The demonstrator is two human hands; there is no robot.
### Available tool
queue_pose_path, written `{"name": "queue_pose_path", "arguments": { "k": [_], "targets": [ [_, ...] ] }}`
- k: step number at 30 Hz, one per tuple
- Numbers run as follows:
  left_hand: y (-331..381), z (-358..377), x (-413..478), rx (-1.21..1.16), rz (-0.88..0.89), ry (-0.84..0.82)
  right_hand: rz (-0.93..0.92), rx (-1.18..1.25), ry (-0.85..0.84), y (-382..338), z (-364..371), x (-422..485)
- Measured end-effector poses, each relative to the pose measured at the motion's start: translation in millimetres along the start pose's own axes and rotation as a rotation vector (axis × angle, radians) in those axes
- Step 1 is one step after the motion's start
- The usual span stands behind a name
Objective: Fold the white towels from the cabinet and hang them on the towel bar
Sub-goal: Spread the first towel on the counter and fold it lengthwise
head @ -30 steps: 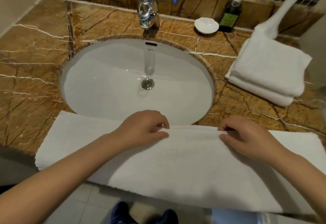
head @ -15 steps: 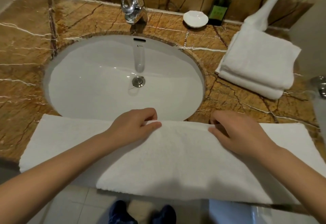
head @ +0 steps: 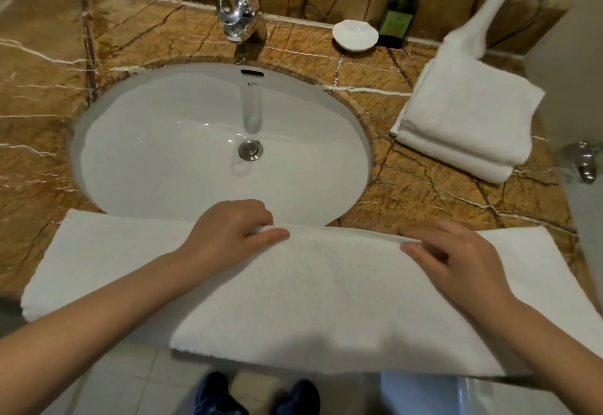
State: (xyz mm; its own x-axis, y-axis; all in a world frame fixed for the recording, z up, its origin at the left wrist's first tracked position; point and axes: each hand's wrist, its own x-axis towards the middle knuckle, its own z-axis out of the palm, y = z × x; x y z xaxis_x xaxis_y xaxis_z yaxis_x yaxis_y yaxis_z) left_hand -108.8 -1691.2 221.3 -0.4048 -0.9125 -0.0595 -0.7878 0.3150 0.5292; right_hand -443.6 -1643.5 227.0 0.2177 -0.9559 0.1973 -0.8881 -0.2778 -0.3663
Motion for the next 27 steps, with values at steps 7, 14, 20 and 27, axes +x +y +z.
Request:
{"name": "queue_pose_path", "arguments": {
  "k": [7, 14, 20, 27],
  "targets": [
    [-0.6, 0.1, -3.0, 0.021, 0.045, 0.056, -0.098, -0.067, 0.170, 4.8, 2.2, -3.8],
    [-2.2, 5.4, -3.3, 0.031, 0.034, 0.068, 0.048, -0.026, 0.124, 7.0, -0.8, -1.5],
    [12.2, 5.3, -10.7, 0.160, -0.065, 0.172, 0.231, -0.184, 0.052, 7.3, -5.7, 8.9],
    [59.3, 43.5, -51.8, 0.263, 0.195, 0.086, 0.254, -0.171, -0.164, -10.8, 4.4, -48.2]
  ]
}}
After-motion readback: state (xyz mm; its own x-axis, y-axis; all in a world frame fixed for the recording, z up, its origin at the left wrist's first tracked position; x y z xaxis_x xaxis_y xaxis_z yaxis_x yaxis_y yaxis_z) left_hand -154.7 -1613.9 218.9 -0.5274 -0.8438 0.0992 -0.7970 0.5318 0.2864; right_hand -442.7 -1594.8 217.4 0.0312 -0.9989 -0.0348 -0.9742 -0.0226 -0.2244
